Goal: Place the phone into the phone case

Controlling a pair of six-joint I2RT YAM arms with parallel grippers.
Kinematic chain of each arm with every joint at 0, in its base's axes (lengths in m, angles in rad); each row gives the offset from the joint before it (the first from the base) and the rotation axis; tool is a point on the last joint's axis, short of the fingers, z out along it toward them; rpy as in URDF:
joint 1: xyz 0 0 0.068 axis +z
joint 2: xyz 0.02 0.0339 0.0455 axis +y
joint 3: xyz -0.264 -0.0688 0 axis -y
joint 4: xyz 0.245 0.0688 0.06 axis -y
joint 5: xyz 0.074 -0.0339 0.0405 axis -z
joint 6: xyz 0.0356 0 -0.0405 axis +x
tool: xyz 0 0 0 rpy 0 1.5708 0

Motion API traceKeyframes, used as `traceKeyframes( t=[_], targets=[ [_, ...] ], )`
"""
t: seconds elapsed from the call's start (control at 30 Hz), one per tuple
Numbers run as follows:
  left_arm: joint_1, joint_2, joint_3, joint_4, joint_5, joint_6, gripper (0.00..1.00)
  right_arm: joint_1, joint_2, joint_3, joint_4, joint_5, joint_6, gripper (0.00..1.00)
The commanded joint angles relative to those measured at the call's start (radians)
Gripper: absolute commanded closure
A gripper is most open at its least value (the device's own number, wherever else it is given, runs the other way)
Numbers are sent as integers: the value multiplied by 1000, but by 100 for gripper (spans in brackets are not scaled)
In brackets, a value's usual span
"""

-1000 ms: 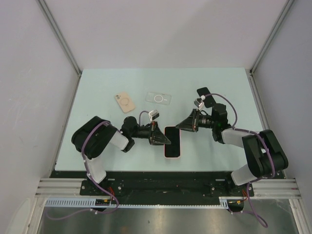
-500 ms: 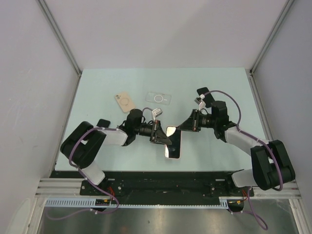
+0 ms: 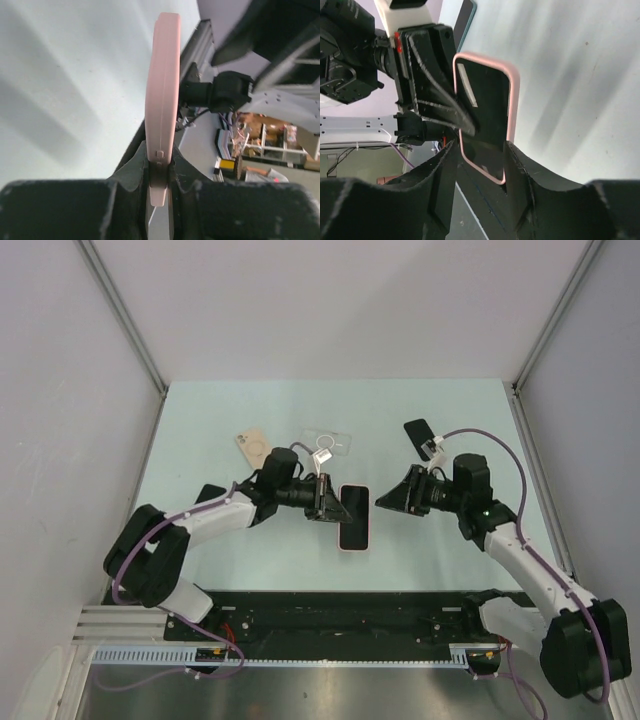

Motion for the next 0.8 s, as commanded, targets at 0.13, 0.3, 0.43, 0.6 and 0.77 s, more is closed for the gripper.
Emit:
traceKeyframes(
  t=[0.13, 0.3, 0.43, 0.6, 0.77],
  targets=[
    [9, 31, 154, -273, -153, 161, 100, -7, -226, 18, -270, 150, -12, 47],
    [14, 163, 279, -338, -198, 208, 100, -2, -320, 3, -345, 228, -7, 41],
    [18, 270, 337, -303, -170, 181, 100, -4, -320, -13, -371, 247, -22, 29],
    [17, 369, 369, -265, -153, 153, 100, -7, -306, -13, -393, 254, -68, 0],
    [17, 430, 382, -264, -170, 152, 99, -7, -289, -11, -399, 271, -81, 0]
  ],
)
